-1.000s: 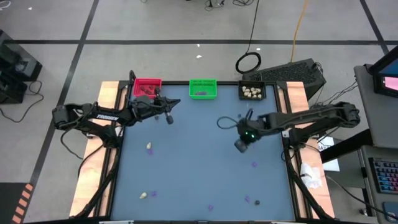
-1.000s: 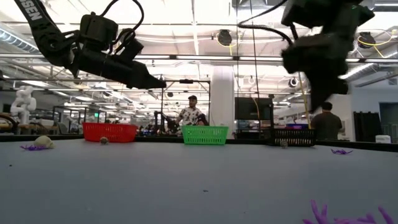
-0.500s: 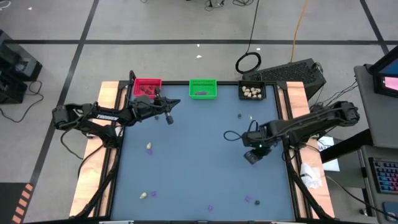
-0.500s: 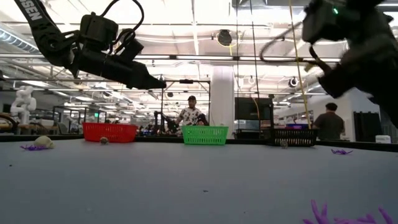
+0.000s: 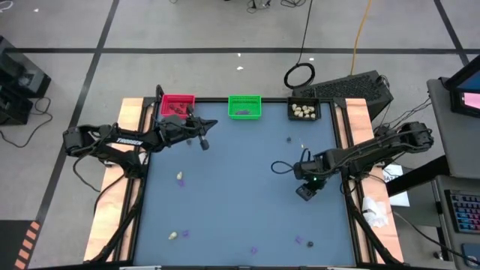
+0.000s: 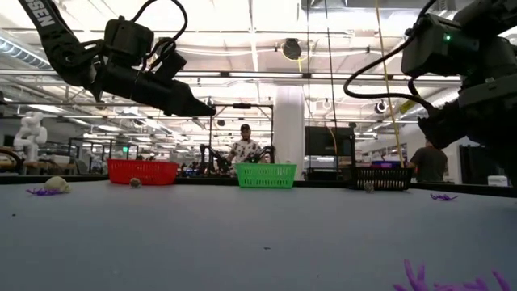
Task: Sort Halloween decoration
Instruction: Put the purple spider toy into the green bin
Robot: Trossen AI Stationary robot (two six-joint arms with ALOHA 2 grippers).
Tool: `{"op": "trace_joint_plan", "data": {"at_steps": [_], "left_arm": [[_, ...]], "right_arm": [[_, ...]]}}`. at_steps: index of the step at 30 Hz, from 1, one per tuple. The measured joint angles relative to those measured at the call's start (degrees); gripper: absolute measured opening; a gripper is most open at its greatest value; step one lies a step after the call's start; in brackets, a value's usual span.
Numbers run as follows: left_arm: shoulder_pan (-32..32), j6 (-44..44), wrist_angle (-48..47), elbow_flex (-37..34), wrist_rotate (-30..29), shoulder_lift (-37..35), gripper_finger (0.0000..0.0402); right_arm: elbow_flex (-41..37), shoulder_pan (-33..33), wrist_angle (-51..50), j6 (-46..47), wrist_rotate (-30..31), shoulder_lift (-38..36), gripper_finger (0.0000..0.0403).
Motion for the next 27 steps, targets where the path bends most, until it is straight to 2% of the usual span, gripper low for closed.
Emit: {"op": "trace_joint_plan", "data": {"at_steps": [6,11,19,23,27], "left_arm": [[0.0,0.0,0.0,0.0,0.0,0.0,0.0011],[0.0,0.0,0.0,0.0,0.0,0.0,0.0011],[0.0,0.0,0.0,0.0,0.0,0.0,0.0011],[0.0,0.0,0.0,0.0,-0.1,0.0,0.0011],[0.0,0.0,0.0,0.0,-0.1,0.0,0.0011]], "right_arm": [[-1.3,0.0,5.5,-1.9,0.0,0.0,0.0143],[-1.6,-0.1,6.0,-2.8,-0.4,0.8,0.0143],[-1.4,0.3,7.8,-6.0,-4.0,4.3,0.014],[-1.5,0.4,8.3,-6.8,-4.7,4.6,0.012],[-1.5,0.4,8.4,-7.8,-4.7,4.7,0.0076]]}}
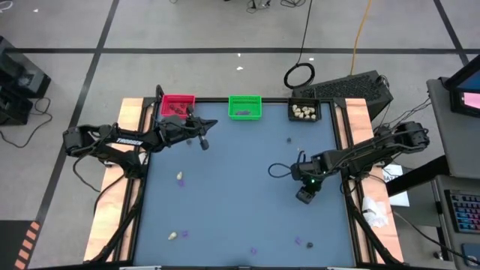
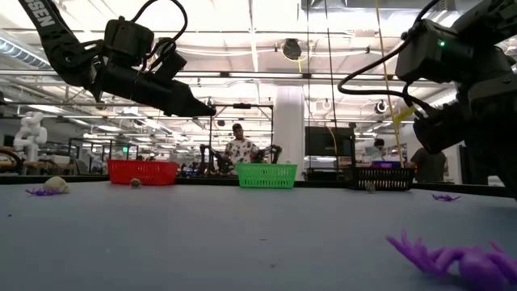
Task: Sort Halloween decoration
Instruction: Put the purple spider toy into the green bin
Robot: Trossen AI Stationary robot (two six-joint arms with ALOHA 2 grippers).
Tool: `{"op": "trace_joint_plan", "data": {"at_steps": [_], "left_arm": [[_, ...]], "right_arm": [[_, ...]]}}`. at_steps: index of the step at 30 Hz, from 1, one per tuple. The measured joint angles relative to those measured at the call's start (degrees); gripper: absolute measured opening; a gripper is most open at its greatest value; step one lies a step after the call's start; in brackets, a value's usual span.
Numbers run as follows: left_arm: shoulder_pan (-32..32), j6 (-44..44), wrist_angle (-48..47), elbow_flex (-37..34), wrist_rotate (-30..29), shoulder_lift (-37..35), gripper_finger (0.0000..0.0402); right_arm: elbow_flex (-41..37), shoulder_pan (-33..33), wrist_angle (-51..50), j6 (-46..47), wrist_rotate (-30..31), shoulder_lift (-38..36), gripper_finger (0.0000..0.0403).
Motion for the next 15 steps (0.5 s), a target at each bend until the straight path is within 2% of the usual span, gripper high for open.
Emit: {"op": "trace_joint_plan", "data": {"at_steps": [5,10,15], "left_arm": [[0.0,0.0,0.0,0.0,-0.1,0.0,0.0011],[0.0,0.0,0.0,0.0,-0.1,0.0,0.0011],[0.0,0.0,0.0,0.0,-0.1,0.0,0.0011]], "right_arm": [[0.0,0.0,0.3,-1.1,-0.1,0.0,0.0009],[1.6,0.1,-0.1,-2.2,-0.1,0.3,0.0003],[6.7,-1.4,-0.8,-4.4,1.5,0.2,0.0001]]}}
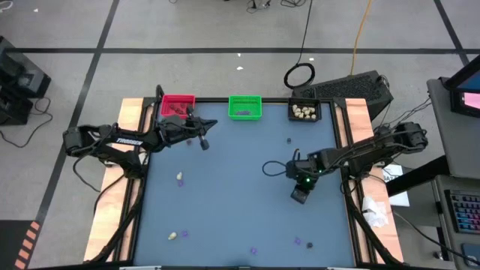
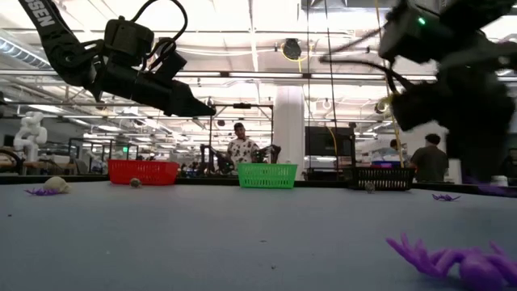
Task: Sort Halloween decoration
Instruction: Put the purple spider toy into the green bin
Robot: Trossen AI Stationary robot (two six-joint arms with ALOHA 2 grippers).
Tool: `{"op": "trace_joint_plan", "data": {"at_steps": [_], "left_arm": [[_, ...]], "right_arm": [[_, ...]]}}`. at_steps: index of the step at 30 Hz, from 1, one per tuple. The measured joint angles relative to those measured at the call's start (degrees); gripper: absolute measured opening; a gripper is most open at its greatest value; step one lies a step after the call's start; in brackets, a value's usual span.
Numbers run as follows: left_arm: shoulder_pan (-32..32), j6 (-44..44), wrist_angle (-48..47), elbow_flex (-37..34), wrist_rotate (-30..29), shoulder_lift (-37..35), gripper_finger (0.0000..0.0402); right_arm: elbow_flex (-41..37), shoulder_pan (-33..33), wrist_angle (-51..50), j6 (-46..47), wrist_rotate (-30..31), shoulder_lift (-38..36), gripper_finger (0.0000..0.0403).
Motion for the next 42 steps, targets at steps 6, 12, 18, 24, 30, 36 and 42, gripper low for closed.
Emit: {"op": "trace_joint_plan", "data": {"at_steps": [6,12,18,24,30,36,42], "left_arm": [[0.0,0.0,0.0,0.0,0.0,0.0,0.0011],[0.0,0.0,0.0,0.0,0.0,0.0,0.0011],[0.0,-0.1,0.0,0.0,0.0,0.0,0.0011],[0.0,-1.6,-0.4,0.0,0.0,0.0,0.0011],[0.0,-1.6,-1.3,0.0,0.0,0.0,0.0011],[0.0,-1.7,-1.8,0.0,0.0,0.0,0.0011],[0.0,-1.9,-2.8,0.0,0.0,0.0,0.0011]], "right_arm": [[7.4,-3.2,0.2,-6.4,6.6,0.0,0.0],[12.7,-9.9,3.0,-14.1,18.5,0.0,0.0],[18.5,-20.1,6.4,-24.6,24.7,4.2,0.0],[28.1,-30.8,8.6,-39.5,24.2,15.3,0.0],[43.5,-38.2,7.5,-50.0,21.0,29.3,0.0],[56.7,-42.6,1.1,-55.6,17.3,40.5,0.0],[62.4,-44.6,-3.1,-58.5,16.7,46.6,0.0001]]}}
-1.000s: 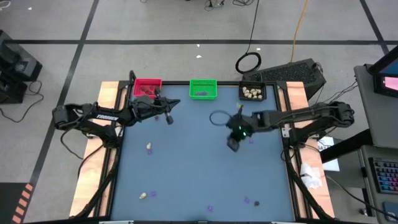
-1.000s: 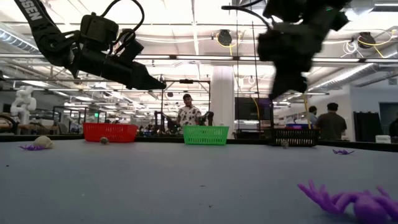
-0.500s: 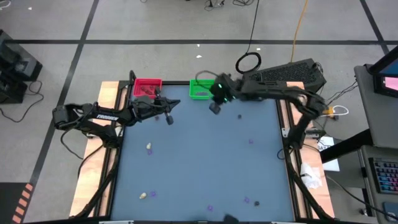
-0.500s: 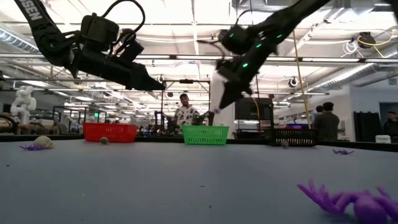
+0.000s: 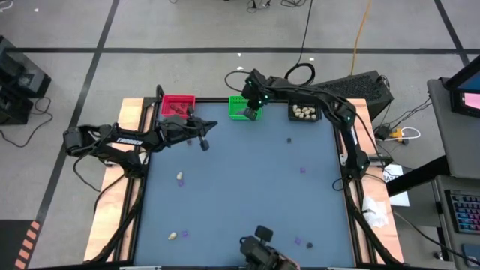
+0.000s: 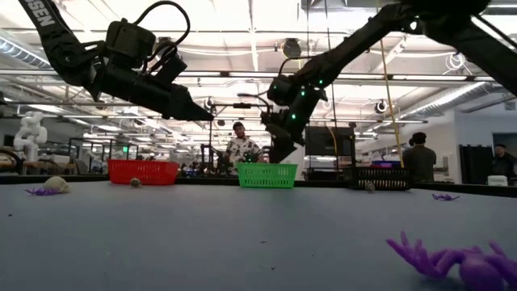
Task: Sort Halloween decoration
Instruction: Put the purple spider toy into the green bin, then put the black skull toy into the red bin
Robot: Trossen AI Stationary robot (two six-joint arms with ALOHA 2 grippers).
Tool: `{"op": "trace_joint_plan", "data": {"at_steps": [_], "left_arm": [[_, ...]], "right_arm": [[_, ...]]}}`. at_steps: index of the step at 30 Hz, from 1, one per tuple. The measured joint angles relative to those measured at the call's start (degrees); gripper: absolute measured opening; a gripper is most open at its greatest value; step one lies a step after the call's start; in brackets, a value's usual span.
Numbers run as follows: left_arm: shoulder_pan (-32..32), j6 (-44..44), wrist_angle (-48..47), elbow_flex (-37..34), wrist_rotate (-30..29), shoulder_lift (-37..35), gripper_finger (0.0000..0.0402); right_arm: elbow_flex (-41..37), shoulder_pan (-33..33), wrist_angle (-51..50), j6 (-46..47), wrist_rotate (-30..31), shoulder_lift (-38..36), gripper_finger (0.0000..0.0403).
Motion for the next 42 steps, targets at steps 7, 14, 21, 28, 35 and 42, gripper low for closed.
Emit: {"op": "trace_joint_plan", "data": {"at_steps": [7,14,21,28,35,42], "left_arm": [[0.5,-2.5,0.1,0.0,0.0,0.0,0.0011],[1.8,-2.7,0.0,0.1,0.2,0.0,0.0011],[2.6,-1.1,-12.3,3.8,0.3,-1.0,0.0011],[2.6,2.0,-31.5,9.6,0.3,-2.3,0.0011],[3.0,-1.1,-57.0,18.9,0.2,-2.4,0.0011],[3.0,-11.5,-75.3,24.0,0.0,-2.4,0.0011]], "right_arm": [[0.1,0.1,-0.1,-0.8,0.2,0.3,0.0056],[0.1,-0.2,-0.8,-1.2,0.5,-4.1,0.0096],[-3.8,1.1,3.3,-3.6,-0.1,-7.8,0.001],[-21.2,2.1,18.2,-0.4,-2.9,-17.2,0.0002],[-41.8,3.9,35.0,5.6,-2.9,-32.2,0.0001],[-54.7,5.5,43.3,6.5,-2.8,-43.4,0.0001]]}}
